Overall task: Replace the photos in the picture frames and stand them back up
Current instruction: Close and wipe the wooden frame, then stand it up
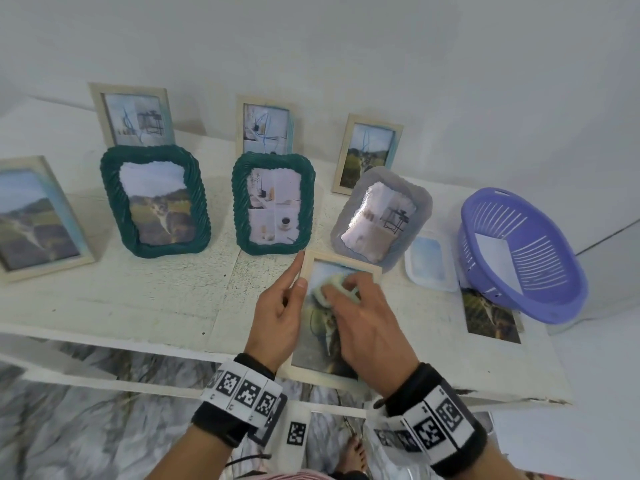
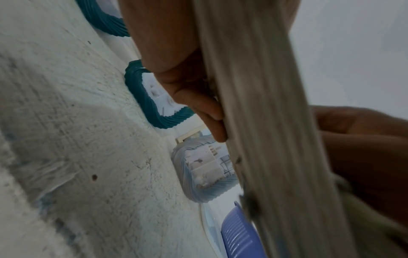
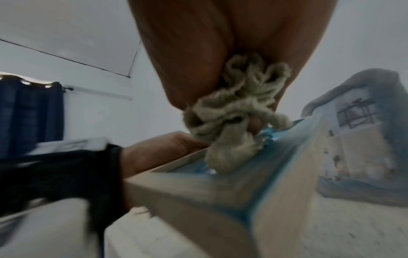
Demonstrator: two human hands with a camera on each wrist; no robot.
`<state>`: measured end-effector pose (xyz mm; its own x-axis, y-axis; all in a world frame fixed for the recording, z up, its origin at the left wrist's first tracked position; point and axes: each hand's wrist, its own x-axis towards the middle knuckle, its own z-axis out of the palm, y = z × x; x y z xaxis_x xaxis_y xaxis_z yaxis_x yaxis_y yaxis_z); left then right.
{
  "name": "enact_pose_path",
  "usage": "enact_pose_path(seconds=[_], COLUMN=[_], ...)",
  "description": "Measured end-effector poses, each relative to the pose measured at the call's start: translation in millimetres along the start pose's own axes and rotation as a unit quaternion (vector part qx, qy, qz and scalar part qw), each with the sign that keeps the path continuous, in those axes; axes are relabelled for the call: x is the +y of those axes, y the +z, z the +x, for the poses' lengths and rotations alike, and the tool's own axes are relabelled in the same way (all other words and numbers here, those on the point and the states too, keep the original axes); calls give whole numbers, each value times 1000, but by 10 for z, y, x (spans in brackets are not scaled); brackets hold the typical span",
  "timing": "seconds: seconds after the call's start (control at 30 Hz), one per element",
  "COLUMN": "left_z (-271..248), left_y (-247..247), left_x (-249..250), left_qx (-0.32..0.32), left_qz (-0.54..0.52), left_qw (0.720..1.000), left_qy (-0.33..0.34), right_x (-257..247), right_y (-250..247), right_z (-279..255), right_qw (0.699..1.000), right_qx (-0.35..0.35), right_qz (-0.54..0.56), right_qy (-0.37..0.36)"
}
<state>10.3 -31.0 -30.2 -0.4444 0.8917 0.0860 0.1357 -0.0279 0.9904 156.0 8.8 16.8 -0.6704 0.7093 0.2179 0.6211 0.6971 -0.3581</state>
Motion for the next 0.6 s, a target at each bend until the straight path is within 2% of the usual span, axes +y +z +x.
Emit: enact_pose_path(seconds=[0.1, 0.17, 0.23, 0.33, 0.37, 0.43, 0.5, 0.53, 0.6], left_z=[35, 30, 9, -11, -12, 0, 15, 22, 35], left_y=[-49, -66, -53, -10, -13, -48, -109, -142, -177], left_x=[-19, -17, -8, 12, 22, 34, 32, 30, 22], left_qx=[11, 24, 23, 21, 23, 27, 35, 41, 51], left_qz=[1, 14, 15, 5, 3, 7, 14, 16, 17], left_qw=[1000, 1000, 1000, 1000, 1000, 999, 999, 999, 998], left_qy=[-7, -6, -6, -12, -15, -17, -23, -28, -34], right_x=[-76, -24, 88, 175, 141, 37, -30, -33, 41], right_y=[-40, -94, -107, -100, -88, -71, -98, -129, -171], right_z=[-198, -239, -170, 32, 56, -11, -176, -243, -273], right_qw=[992, 987, 994, 999, 999, 999, 990, 984, 983], right_qx=[-94, -123, -91, -18, -14, -43, -113, -143, -151], right_qz=[36, 22, -14, -35, -32, -17, 10, 16, -6], right_qy=[-79, -98, -66, 21, 23, -28, -88, -105, -108])
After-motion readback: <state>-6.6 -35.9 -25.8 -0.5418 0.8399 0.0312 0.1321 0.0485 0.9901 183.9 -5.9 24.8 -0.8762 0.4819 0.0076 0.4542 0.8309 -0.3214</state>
